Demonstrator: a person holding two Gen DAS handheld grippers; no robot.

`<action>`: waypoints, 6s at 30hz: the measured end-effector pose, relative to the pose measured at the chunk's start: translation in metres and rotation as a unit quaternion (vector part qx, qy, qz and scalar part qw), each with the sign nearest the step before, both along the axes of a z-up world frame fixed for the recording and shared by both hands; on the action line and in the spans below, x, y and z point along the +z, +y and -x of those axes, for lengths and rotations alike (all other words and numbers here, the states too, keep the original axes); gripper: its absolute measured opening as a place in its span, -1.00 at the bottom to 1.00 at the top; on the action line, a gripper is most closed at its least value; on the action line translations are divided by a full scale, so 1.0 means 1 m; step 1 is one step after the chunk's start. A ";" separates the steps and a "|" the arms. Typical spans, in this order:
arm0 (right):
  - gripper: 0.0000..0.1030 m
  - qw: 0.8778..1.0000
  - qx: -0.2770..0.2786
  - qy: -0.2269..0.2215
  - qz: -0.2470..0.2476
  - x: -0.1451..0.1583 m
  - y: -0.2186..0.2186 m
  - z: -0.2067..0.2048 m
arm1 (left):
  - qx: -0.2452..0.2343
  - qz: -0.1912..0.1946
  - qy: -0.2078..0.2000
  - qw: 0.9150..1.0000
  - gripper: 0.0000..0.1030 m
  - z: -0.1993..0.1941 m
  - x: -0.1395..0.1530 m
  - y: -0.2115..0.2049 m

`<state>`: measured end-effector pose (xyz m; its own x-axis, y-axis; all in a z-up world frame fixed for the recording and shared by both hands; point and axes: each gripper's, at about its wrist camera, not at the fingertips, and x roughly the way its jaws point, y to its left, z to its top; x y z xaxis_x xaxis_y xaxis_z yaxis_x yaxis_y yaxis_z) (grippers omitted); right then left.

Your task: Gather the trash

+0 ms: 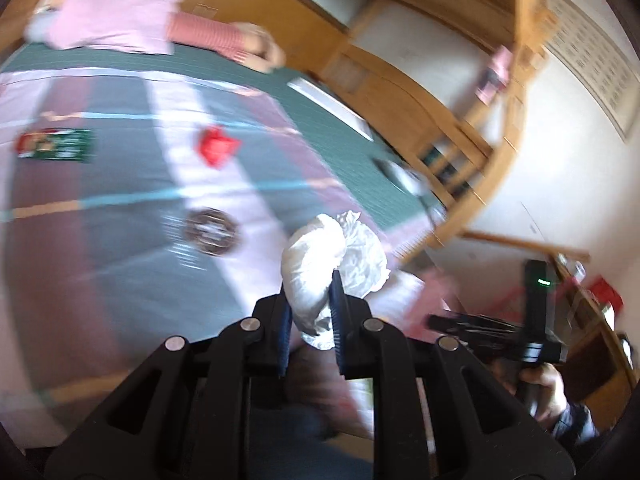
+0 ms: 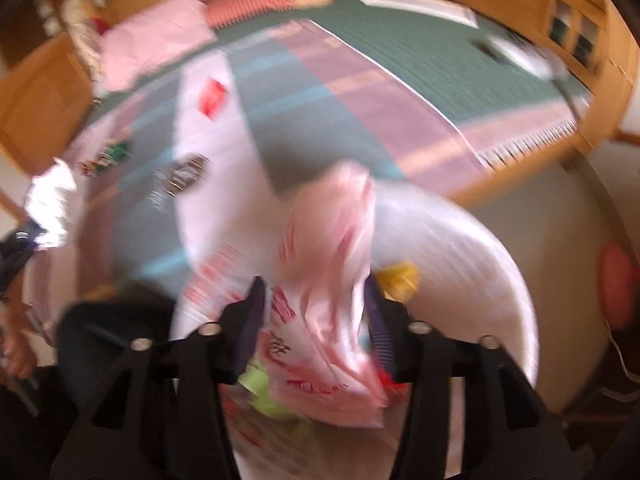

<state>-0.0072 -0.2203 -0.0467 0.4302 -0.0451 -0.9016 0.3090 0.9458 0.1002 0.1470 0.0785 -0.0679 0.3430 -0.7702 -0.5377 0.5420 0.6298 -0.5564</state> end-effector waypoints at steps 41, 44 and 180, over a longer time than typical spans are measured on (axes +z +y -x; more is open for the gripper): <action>0.63 0.921 0.359 -0.087 0.120 -0.075 0.351 -0.387 | 0.484 -0.095 0.230 0.839 0.77 -0.095 -0.079 0.267; 0.63 0.908 0.393 -0.056 0.136 -0.104 0.376 -0.416 | 0.447 -0.094 0.235 0.858 0.78 -0.105 -0.080 0.255; 0.93 0.950 0.102 -0.267 0.124 0.082 -0.031 0.081 | 0.298 -0.275 -0.186 0.895 0.93 0.155 0.066 -0.136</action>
